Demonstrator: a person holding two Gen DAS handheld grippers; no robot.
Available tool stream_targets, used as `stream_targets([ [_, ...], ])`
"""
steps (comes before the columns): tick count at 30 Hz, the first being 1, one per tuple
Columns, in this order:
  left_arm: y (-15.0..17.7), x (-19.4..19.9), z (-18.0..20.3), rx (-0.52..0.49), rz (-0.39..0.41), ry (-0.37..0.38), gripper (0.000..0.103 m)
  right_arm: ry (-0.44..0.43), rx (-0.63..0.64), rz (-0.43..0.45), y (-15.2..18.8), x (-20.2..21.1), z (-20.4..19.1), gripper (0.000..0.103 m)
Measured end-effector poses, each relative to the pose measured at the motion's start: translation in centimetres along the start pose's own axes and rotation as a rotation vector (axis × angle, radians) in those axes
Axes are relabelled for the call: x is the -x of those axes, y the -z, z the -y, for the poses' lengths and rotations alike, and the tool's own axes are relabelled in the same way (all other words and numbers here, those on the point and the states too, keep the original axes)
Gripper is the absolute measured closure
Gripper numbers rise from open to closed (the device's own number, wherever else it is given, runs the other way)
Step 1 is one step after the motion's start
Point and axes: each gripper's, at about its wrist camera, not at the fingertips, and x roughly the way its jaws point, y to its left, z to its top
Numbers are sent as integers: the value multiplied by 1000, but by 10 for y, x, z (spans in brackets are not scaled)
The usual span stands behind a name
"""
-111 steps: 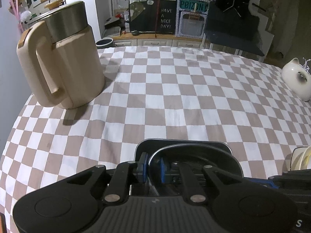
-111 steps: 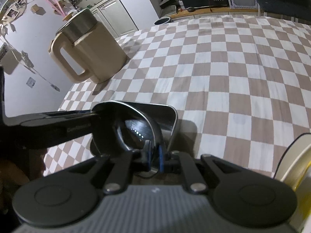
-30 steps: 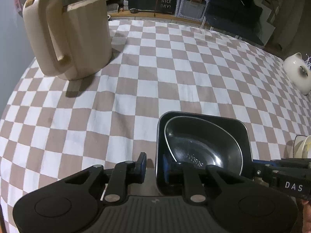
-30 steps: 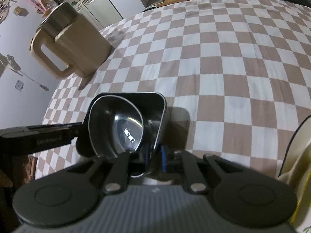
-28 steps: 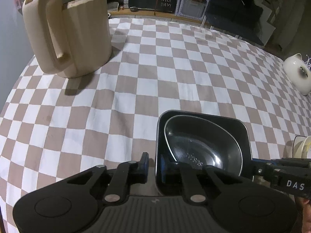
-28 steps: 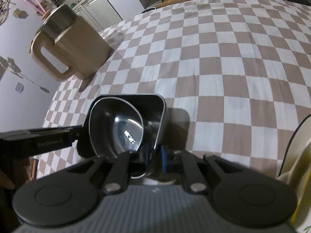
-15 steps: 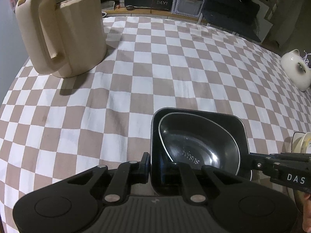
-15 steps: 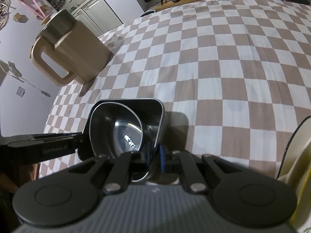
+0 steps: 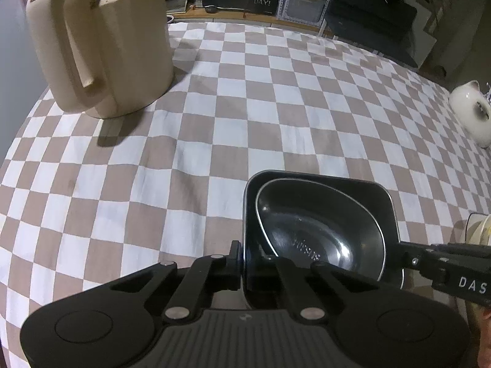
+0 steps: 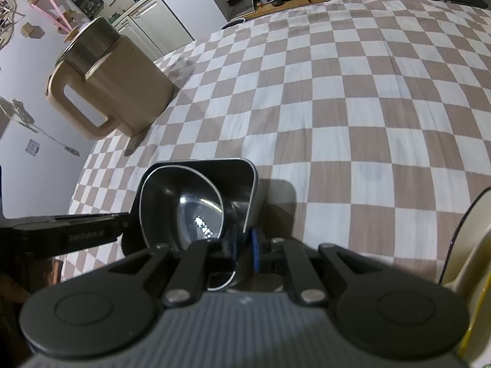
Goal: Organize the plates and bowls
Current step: 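Lift the pan holding the steel bowl and carry it toward the bowl stack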
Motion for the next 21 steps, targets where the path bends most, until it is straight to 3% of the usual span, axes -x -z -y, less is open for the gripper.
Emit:
stream_targets([
  [8,1,8,2,16,15,11,100,27,38,18,-1,2,-4,94],
  [21,6,70,18,82,184,91,99,-34,32,168,-8,61,-2,95],
])
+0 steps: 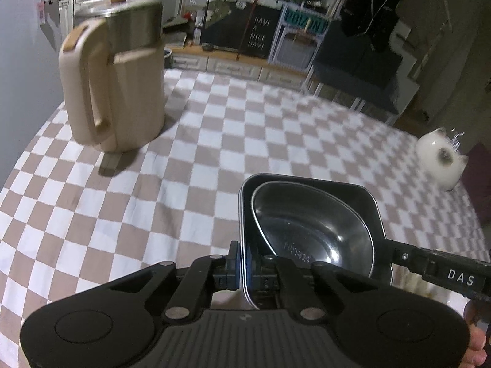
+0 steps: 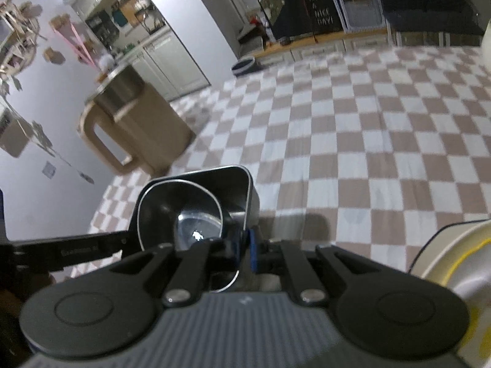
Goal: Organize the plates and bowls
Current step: 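Lift the pan holding the steel bowl and carry it toward the bowl stack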
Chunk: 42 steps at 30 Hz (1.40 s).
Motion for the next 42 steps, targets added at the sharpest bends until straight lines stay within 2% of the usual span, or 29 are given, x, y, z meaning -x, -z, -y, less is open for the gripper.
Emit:
stream_targets([
  [12,10,52,41,28,144,84,98,-36,-17,144,-4,70,10,95],
  [17,17,61,64,27,166,122,98,-31,-26,193,2,101,20,95],
  [28,33,69,133,-65,157,186,97,30,-62,277,19,156,49,95],
  [42,54,39,210,-130,88,240,98,116,-163,336,41,192,92,95],
])
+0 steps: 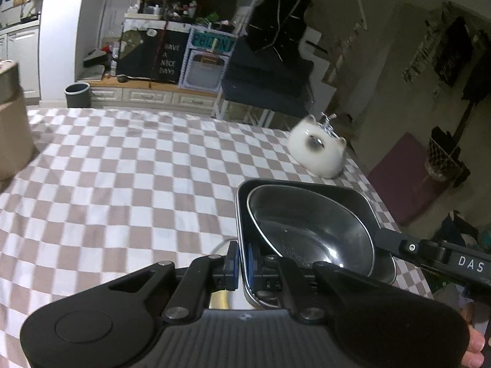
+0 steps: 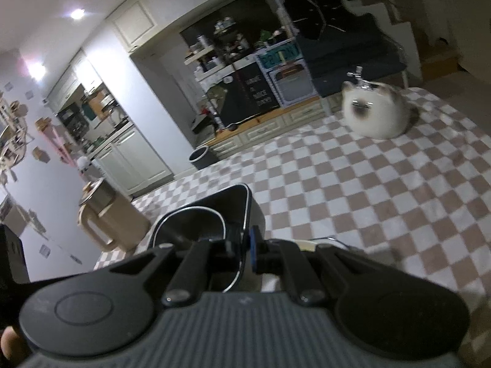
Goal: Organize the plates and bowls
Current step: 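Lift the pan holding the steel bowl and carry it toward the bowl stack, then lower the steel pan into the lemon-print bowl on the cream bowl stack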
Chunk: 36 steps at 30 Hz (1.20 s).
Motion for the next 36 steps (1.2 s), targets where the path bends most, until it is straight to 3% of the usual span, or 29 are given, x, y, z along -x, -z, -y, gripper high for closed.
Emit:
stream_targets([
  [11,12,-35,33,-34,-66,7,97,81,-58,1,6,8,32,97],
  [21,17,-63,14,-13,-145,-43,97,83,-31,-50,11,-9,14,96],
  [36,26,-76,12,-78,-202,-107,96,136,3,-114,20,-29,15,98],
])
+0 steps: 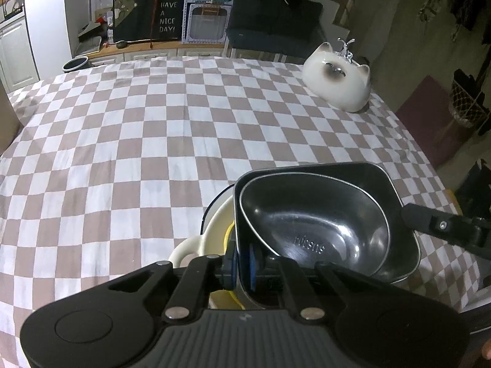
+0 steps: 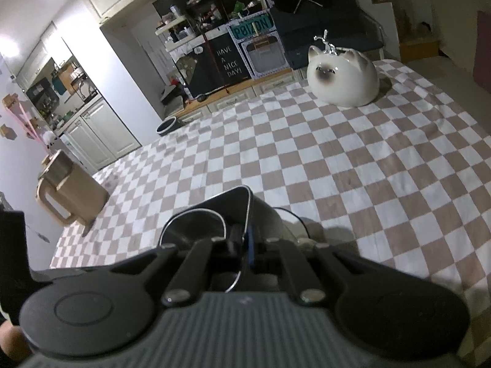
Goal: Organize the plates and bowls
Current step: 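Lower the steel pan into the lemon-print bowl on the cream bowl stack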
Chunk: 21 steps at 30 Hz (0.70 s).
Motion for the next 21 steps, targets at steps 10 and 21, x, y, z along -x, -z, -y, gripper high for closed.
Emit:
stream_targets([
  [10,2,-8,5,-9,-26,5,96,25,3,-35,1,-1,3,98],
  [21,5,-25,13,-45,-75,-18,92,35,9,-52,0,-4,5,98],
])
